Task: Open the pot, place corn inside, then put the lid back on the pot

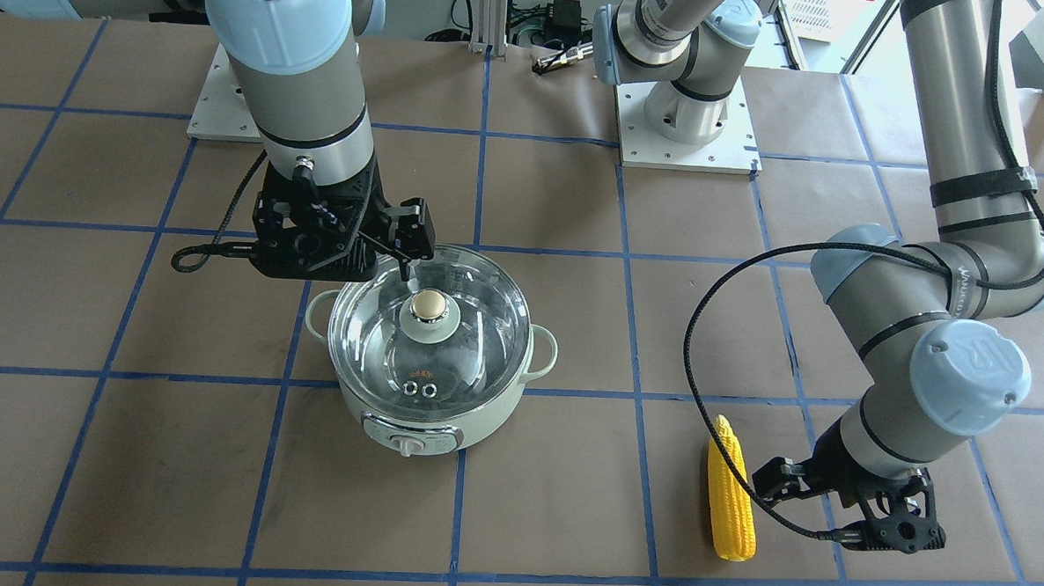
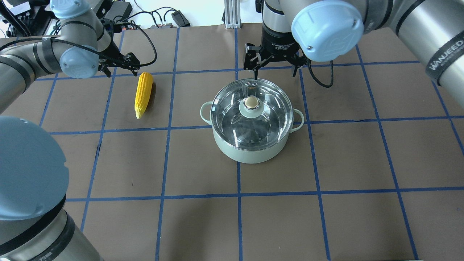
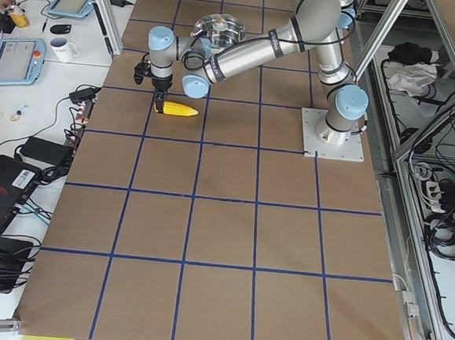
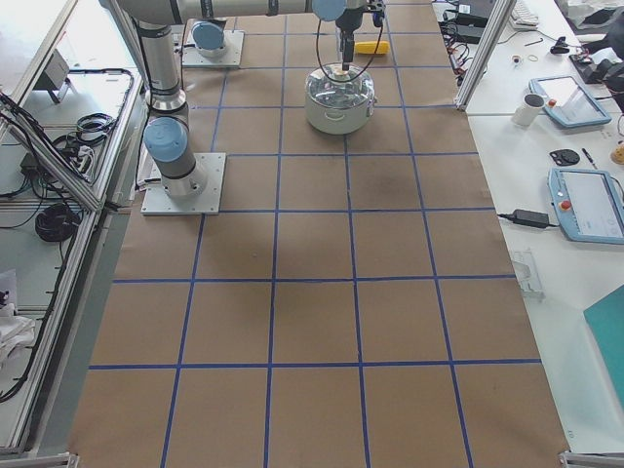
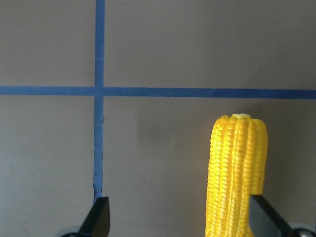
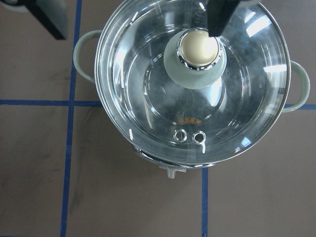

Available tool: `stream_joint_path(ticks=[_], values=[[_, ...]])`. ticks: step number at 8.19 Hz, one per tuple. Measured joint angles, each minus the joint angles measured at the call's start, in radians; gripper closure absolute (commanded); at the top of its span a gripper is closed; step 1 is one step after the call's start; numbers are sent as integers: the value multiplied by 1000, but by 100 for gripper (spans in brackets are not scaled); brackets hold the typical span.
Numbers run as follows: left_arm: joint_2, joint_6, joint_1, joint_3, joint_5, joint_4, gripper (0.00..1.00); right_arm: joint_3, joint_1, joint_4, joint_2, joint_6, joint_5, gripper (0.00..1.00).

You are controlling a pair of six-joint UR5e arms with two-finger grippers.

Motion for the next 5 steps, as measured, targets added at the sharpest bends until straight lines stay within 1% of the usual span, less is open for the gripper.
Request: stream_joint_path(ticks=[4,5], values=[[-57,12,-43,-7,-3,11,0,2,58,-77,61,36,-24,1],[-75,9,-54,-7,-3,15,4,7,71,-92,83,40,-26,1]])
